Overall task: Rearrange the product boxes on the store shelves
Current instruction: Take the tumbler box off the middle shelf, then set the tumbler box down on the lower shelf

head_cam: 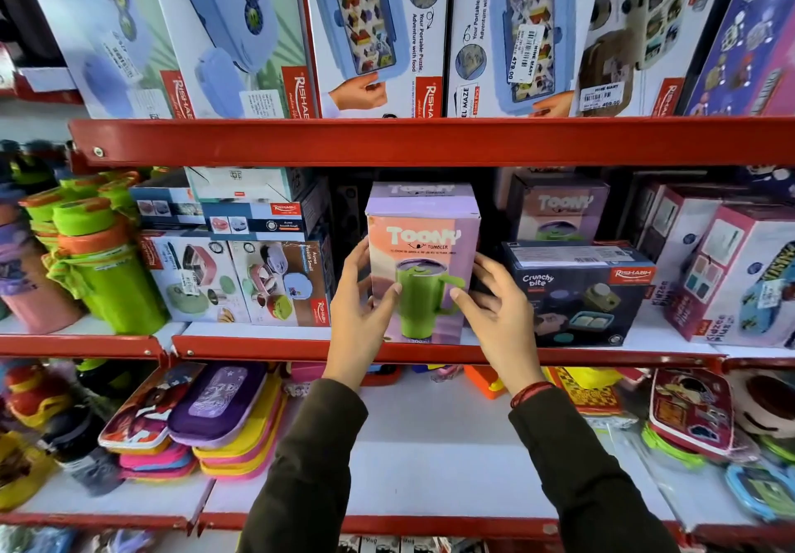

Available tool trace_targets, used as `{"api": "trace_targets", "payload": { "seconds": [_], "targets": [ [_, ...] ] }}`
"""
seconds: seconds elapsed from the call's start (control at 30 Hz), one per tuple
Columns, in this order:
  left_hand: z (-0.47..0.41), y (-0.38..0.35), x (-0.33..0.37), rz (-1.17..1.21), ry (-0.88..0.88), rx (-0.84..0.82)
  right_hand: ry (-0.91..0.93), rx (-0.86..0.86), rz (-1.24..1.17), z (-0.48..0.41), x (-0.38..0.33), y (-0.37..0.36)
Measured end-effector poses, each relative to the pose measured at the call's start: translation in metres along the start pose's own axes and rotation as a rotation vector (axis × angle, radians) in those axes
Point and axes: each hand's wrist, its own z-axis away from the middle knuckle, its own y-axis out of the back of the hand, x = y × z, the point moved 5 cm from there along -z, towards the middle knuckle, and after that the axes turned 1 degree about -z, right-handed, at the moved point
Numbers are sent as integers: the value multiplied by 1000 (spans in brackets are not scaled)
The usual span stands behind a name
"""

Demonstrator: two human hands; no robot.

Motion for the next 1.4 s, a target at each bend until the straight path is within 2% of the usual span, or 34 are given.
{"api": "trace_targets", "payload": {
  "seconds": [0.4, 0.67, 0.87, 1.07, 1.27, 1.4],
  "targets": [
    [14, 19, 22, -13, -24, 44, 106, 22, 64, 11, -28, 25],
    [50, 24, 6, -44, 21, 5, 129, 4, 112, 51, -12, 41],
    [90, 16, -30, -69, 138, -150, 0, -83, 169, 91, 36, 62],
    [133, -4, -82, -136, 262, -236, -171, -143, 228, 134, 92, 72],
    [143, -41, -133, -209, 344, -306, -329, -141, 147, 136, 145, 69],
    [140, -65, -160, -290, 359, -331, -340, -147, 173, 121, 175, 65]
  ]
}}
